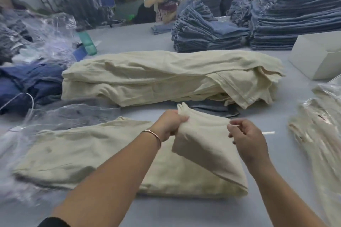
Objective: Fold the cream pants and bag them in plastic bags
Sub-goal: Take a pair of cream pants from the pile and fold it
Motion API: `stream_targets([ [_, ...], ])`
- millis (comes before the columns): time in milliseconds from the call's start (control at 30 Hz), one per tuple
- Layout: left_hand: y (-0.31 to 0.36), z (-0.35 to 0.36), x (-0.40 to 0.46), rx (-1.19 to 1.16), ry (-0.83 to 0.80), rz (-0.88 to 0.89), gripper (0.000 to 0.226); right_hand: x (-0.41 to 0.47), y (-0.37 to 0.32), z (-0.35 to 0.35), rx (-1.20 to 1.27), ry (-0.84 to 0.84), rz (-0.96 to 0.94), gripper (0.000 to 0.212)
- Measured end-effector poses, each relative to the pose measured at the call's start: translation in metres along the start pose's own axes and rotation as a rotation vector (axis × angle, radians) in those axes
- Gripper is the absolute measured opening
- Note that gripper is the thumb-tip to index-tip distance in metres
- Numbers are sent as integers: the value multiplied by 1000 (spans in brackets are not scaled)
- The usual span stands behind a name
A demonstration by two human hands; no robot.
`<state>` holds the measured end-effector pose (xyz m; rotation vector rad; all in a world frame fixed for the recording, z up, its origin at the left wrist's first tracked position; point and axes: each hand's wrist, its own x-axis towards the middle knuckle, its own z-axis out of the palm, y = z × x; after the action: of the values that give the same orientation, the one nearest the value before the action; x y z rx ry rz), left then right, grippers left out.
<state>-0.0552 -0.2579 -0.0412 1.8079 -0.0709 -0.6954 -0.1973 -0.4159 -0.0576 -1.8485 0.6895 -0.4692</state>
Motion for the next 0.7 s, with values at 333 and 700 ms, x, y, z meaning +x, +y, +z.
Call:
stream_targets([
  [333,-100,-169,-2,600,238,38,18,-13,44,125,-875,-315,-132,61],
  [700,-128,-118,-6,943,464,511,54,-21,69,148,-1035,-251,1,64],
])
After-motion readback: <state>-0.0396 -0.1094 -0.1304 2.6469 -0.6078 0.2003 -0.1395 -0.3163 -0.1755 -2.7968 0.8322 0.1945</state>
